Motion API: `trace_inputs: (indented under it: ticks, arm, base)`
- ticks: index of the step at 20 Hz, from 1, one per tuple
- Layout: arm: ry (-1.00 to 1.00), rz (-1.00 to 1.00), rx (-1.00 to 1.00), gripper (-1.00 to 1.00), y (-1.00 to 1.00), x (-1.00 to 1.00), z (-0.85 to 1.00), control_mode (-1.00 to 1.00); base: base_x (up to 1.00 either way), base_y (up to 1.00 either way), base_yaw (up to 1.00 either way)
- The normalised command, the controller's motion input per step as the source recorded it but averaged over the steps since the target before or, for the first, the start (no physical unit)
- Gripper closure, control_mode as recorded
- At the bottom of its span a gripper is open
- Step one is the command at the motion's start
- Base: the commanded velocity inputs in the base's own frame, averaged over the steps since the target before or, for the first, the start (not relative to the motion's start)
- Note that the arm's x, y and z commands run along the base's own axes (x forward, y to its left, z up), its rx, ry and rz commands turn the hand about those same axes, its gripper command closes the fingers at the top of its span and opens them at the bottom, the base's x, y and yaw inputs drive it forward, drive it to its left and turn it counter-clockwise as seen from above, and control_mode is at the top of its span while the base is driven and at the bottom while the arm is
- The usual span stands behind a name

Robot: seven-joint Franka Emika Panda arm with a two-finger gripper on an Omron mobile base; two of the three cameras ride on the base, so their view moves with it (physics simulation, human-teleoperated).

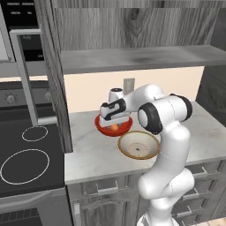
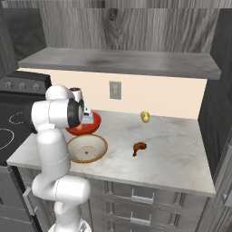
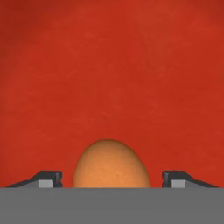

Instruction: Pick both bowls and place them on the counter. Then place the egg in one bowl and place the chicken drumstick in the other bowl.

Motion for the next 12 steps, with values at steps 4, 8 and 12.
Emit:
trace_inputs:
  ticks: [4,8,12]
  arm:
    - [0.00,0.00,0.00,-1.00,-0.01,-0.01,0.01,-1.00]
    - [0.00,0.00,0.00,-1.00,0.00,-0.01,0.02,-1.00]
    - [-0.01,0.00,0.00,-1.00,-0.01,-0.03,0.16,-1.00]
  base:
    - [0.00,0.00,0.00]
    - [0.00,0.00,0.00]
    - [0.00,0.00,0.00]
